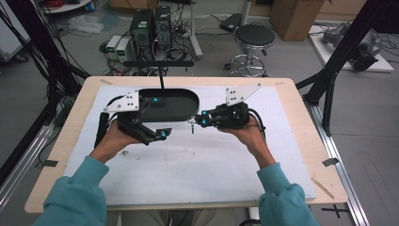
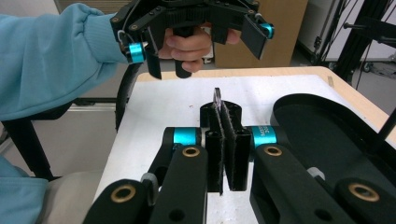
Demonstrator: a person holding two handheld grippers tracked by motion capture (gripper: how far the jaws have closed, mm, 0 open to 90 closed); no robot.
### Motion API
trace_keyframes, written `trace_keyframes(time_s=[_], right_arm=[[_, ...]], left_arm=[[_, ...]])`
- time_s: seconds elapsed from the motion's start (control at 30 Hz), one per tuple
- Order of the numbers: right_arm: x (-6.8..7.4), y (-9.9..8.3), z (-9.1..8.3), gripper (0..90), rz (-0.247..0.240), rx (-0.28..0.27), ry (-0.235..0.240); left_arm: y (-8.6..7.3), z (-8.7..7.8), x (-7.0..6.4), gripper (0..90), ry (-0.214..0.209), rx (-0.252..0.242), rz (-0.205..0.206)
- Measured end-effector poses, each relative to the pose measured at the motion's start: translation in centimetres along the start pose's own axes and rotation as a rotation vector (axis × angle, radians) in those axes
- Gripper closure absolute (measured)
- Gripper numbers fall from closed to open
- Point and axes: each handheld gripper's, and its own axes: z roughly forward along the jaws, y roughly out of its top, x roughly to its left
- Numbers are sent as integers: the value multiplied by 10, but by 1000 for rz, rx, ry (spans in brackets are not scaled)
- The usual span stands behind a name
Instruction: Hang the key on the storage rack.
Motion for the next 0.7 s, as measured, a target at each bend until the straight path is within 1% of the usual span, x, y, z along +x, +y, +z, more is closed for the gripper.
trace_keyframes(time_s=[0.07, 0.1, 0.13, 0.17, 0.2, 0.23, 0.27, 0.3, 0.37, 0.4, 0.43, 0.47, 0.53, 0.6, 0.67, 0.7], right_arm=[[0, 0, 1, 886, 1, 5, 2], [-1, 0, 2, 886, -6, 2, 1], [0, 0, 2, 887, 6, 10, 4], [0, 0, 3, 887, 2, 6, 5], [0, -1, 4, 886, 0, 6, 6], [-1, -1, 4, 887, -9, 0, 3], [0, -1, 5, 886, -4, 1, 5], [0, -1, 5, 887, -1, 1, 3], [0, -2, 7, 887, 11, 9, 9], [-1, -2, 7, 887, 2, 6, 7], [-1, -2, 8, 886, 9, 7, 14], [-1, -2, 9, 886, 6, 5, 15], [-1, -2, 11, 886, 11, 5, 21], [-2, -3, 12, 886, 14, 6, 20], [-2, -3, 14, 886, 15, 1, 24], [-3, -3, 15, 886, 12, -2, 28]], left_arm=[[-1, 5, 0, 31, -16, 13, -2], [-1, 8, 1, 31, -22, 22, 1], [-2, 10, 1, 31, -30, 31, 4], [-2, 12, 1, 32, -39, 35, 0], [-2, 14, 1, 52, -40, 36, 3], [-2, 16, 0, 100, -45, 38, 10], [-2, 17, 0, 126, -48, 35, 13], [-1, 19, -1, 127, -53, 34, 14], [-1, 21, 0, 127, -65, 28, 0], [0, 22, 0, 127, -69, 28, -5], [0, 22, 1, 127, -76, 28, -10], [1, 23, 1, 128, -83, 31, -15], [3, 25, 1, 131, -97, 35, -34], [4, 27, 1, 132, -119, 52, -46], [5, 29, 0, 159, -126, 70, -45], [5, 29, 0, 170, -127, 70, -50]])
